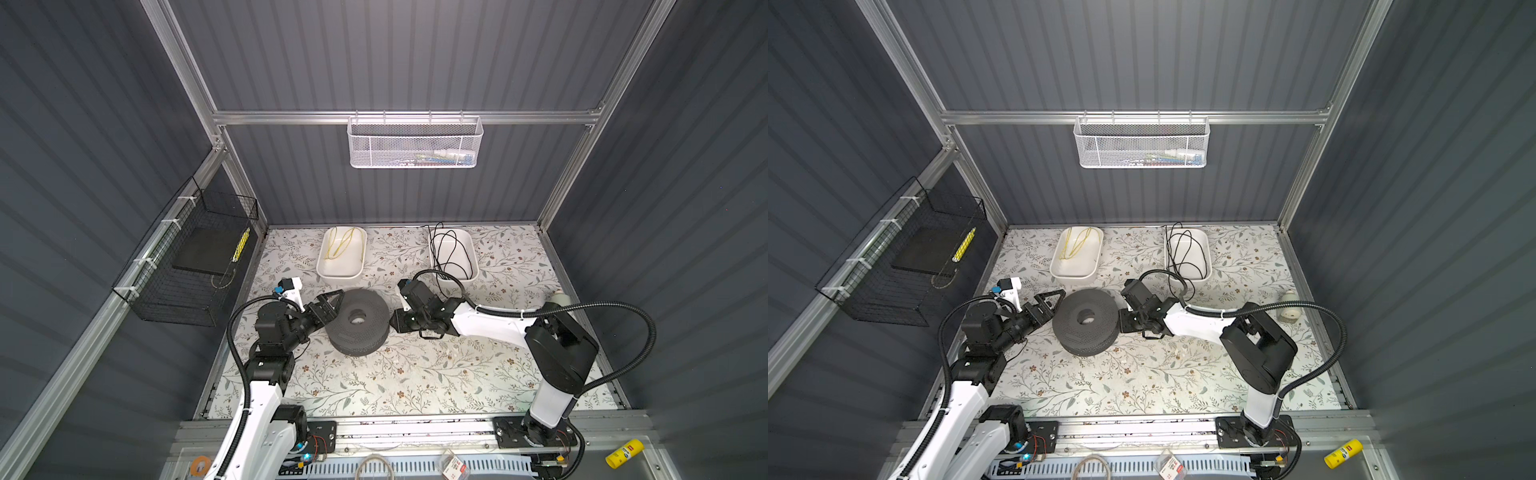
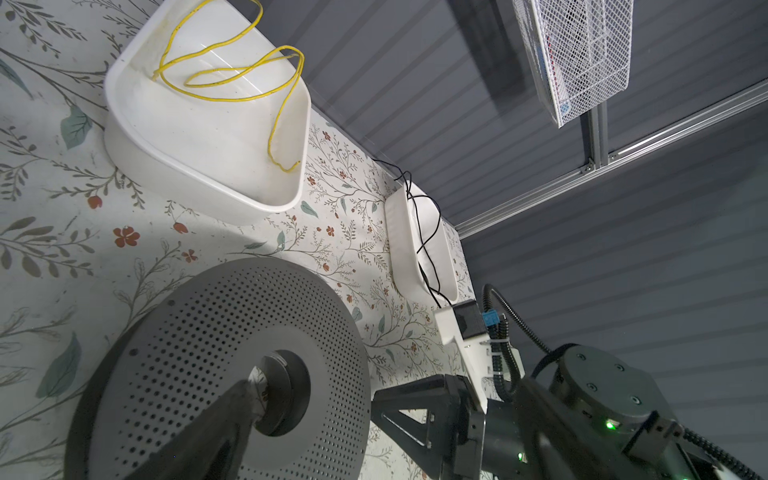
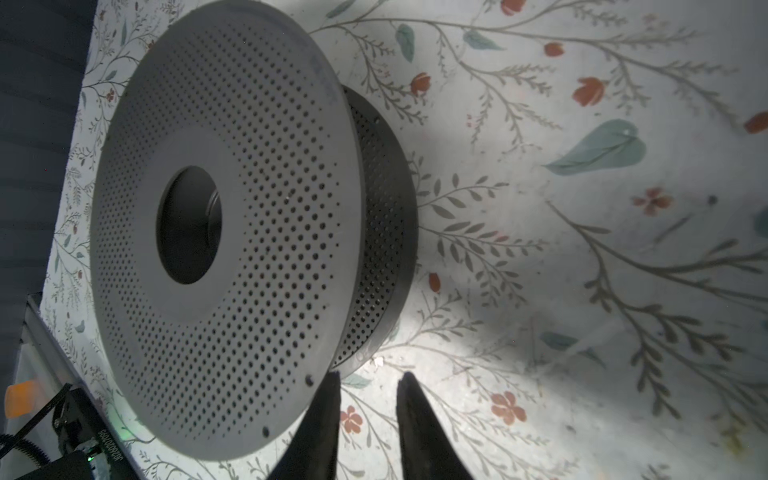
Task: Wrap the cables
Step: 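Release the spool and move the right gripper to the black-cable tray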
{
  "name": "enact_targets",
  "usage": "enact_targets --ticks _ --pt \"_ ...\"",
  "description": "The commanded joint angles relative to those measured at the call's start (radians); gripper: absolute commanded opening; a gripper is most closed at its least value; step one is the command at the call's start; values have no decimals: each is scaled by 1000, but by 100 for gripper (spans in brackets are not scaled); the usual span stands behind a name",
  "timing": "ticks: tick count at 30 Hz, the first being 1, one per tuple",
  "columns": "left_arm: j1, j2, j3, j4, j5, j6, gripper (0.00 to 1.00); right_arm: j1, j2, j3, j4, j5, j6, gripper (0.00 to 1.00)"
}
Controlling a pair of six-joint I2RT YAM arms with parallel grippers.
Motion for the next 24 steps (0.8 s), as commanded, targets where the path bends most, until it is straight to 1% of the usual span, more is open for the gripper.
enact_targets --ticks 1,6,9,12,14,16,17,19,22,24 --pt "4 -15 26 -13 14 30 99 2 9 33 1 -48 -28 30" --pt "4 16 16 29 28 13 99 6 47 108 -37 -98 -33 32" --pt "4 32 19 31 40 12 99 -20 11 139 -95 -43 -67 33" --pt "4 24 22 19 48 17 99 -102 -78 137 -156 6 -115 37" --pt "4 18 23 13 49 22 99 -169 -134 152 -215 62 -181 43" --pt "4 24 23 22 48 17 99 -237 -165 173 -252 116 -231 48" --pt "4 35 23 37 58 11 98 -276 -169 182 -259 120 -255 51" --pt "2 70 18 88 96 -8 96 -347 -144 221 -281 126 -296 57" --pt "2 143 9 160 159 -41 93 -427 -47 330 -356 122 -363 65" --pt "0 182 23 149 179 -31 91 -467 41 430 -412 101 -400 69"
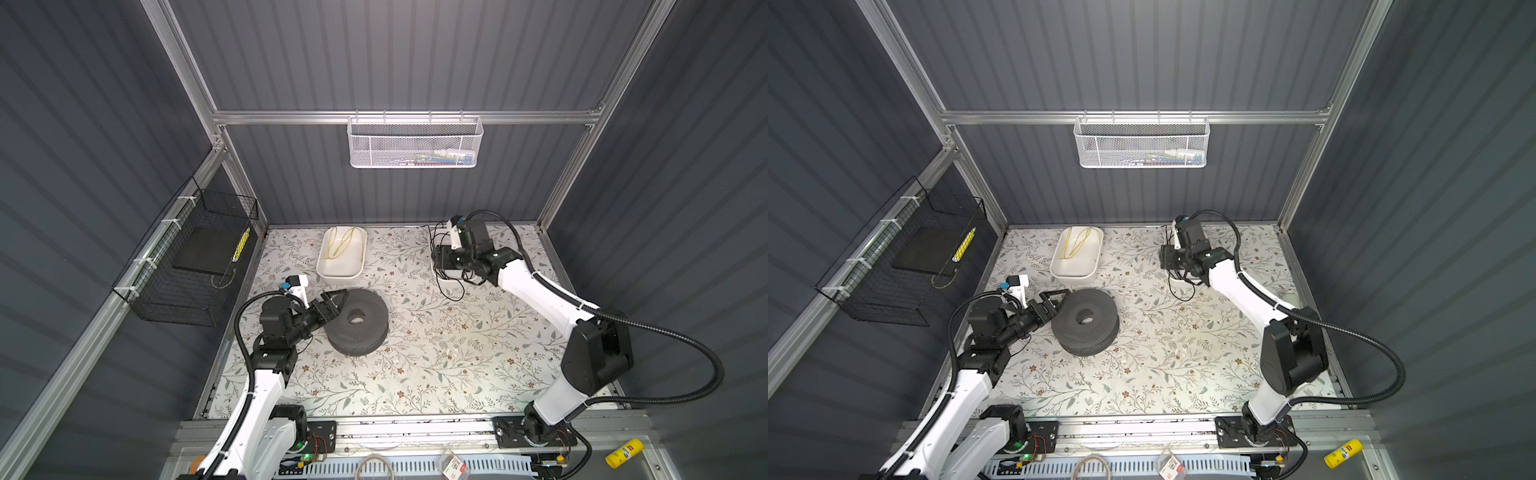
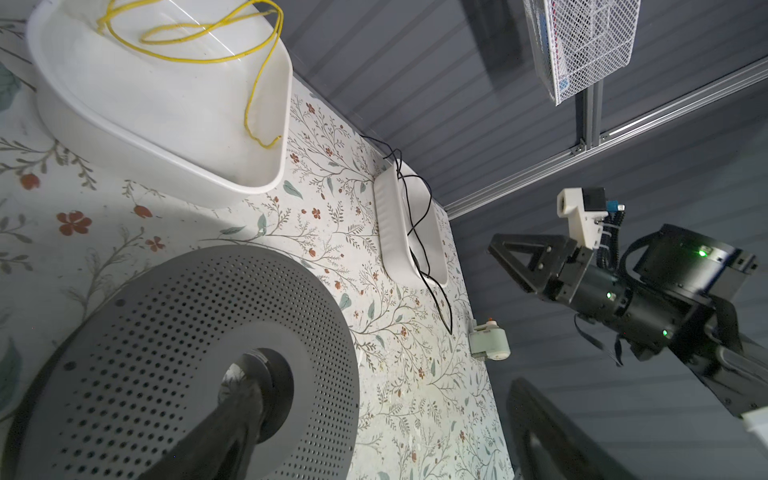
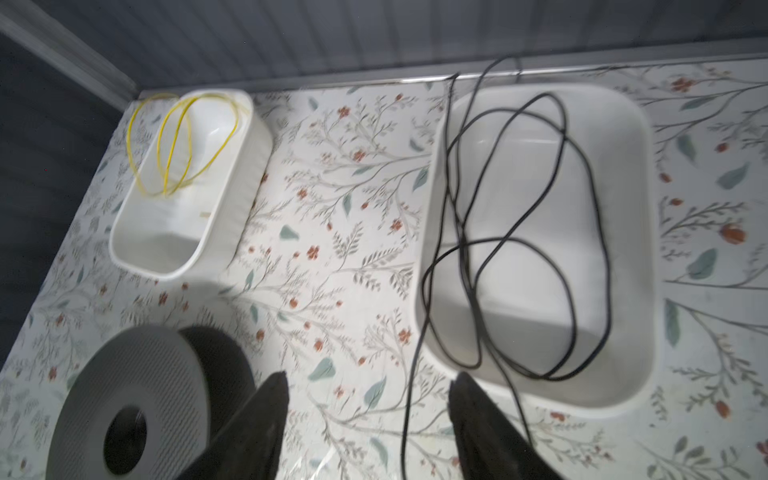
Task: Wrap the cables
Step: 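Release the spool and move the right gripper to the black-cable tray, then grasp the black cable in the tray with the right gripper and lift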
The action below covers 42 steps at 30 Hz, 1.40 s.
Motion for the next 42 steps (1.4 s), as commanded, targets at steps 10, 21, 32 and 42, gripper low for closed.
enact_targets --ticks 10,21,32,42 --pt "-159 123 156 -179 -60 166 88 -126 467 460 -343 -119 -189 81" --pt "-166 208 177 -115 -36 159 88 -140 629 554 -365 -185 -198 81" --pt "-167 243 193 -121 -41 185 89 -138 752 664 -417 -30 -207 65" --pt "-167 284 228 -136 -44 212 89 -138 773 734 -396 -47 -201 7"
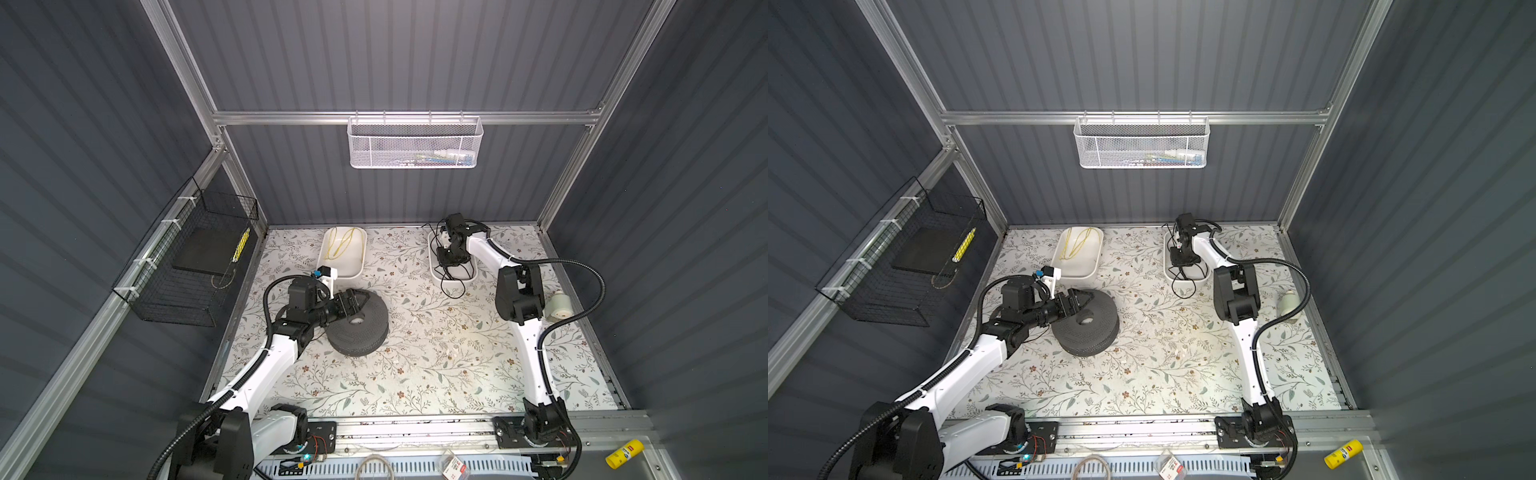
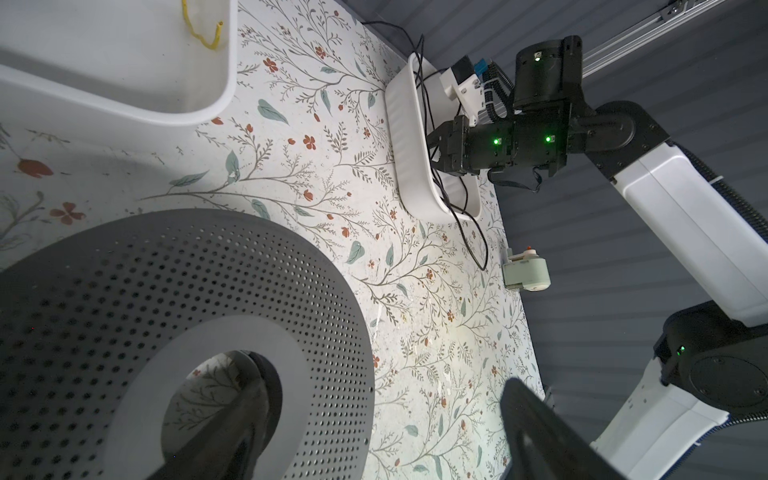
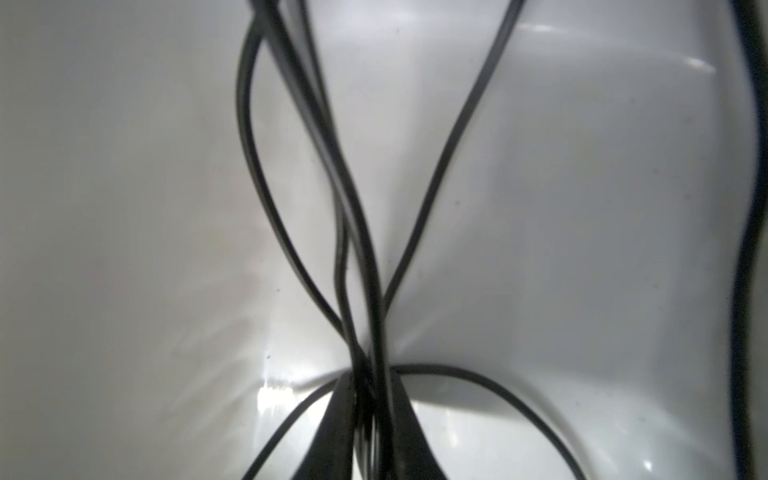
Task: Wrap the cables
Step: 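Grasp the black cable in the tray with the right gripper and lift, then lower the black cable onto the table beside the tray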
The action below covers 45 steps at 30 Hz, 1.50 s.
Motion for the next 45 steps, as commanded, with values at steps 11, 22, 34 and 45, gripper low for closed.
enact_targets --ticks 11,22,34,45 --pt "-4 16 85 -17 2 32 89 3 -290 -138 133 65 23 0" --pt "-5 -33 111 -53 6 35 89 18 -623 -305 196 119 24 0" --pt "-4 -116 114 -70 10 20 89 170 -969 -466 102 86 21 0" --pt "-5 -148 101 -99 25 28 89 261 -1155 -1014 250 -4 149 31"
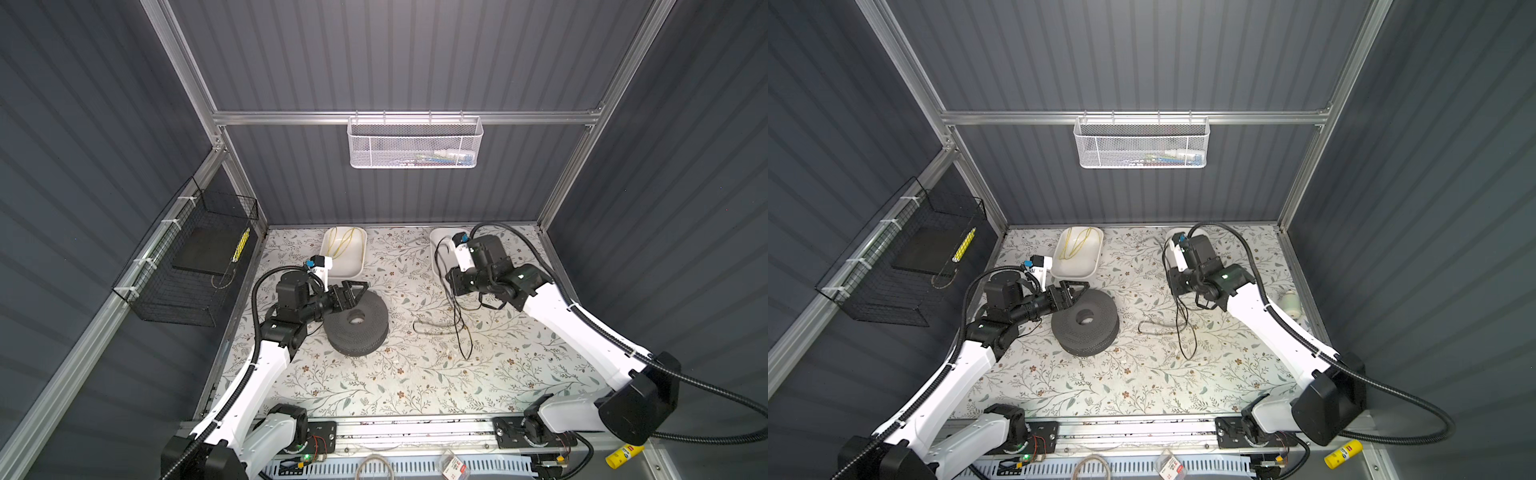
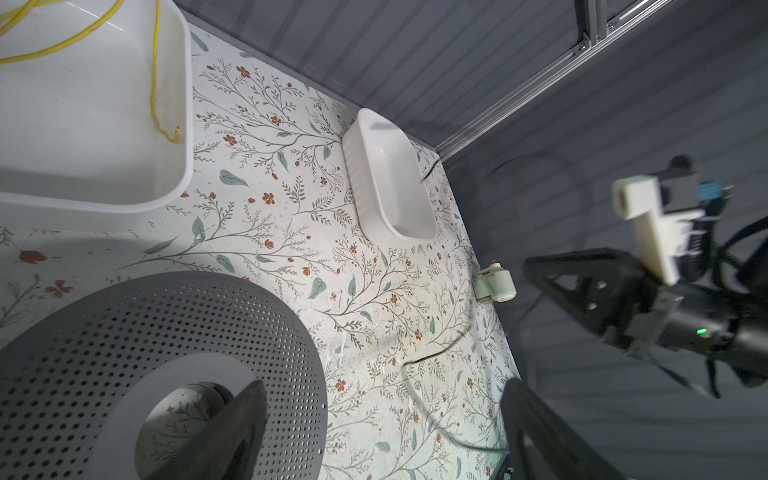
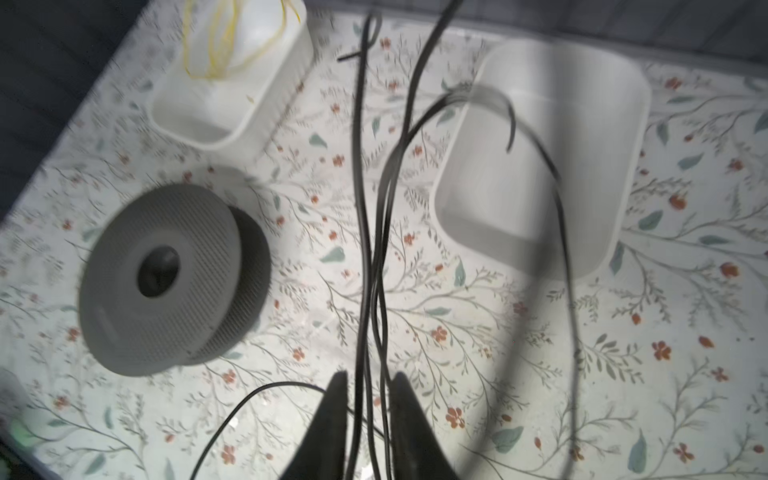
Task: Wrap the cables
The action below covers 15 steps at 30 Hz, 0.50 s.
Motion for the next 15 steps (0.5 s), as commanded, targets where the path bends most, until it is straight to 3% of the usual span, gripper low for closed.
enact_targets --ticks 1,4,9,15 --pt "-5 -16 19 -21 20 13 89 0 -46 -66 72 -83 59 35" --pt "-5 -13 20 -12 24 2 89 3 -69 -107 86 -116 73 41" --pt "-22 4 20 13 37 -23 87 -19 -106 -167 104 -49 83 47" --pt "-171 77 23 29 -66 -8 85 -59 -32 -190 159 -139 101 43"
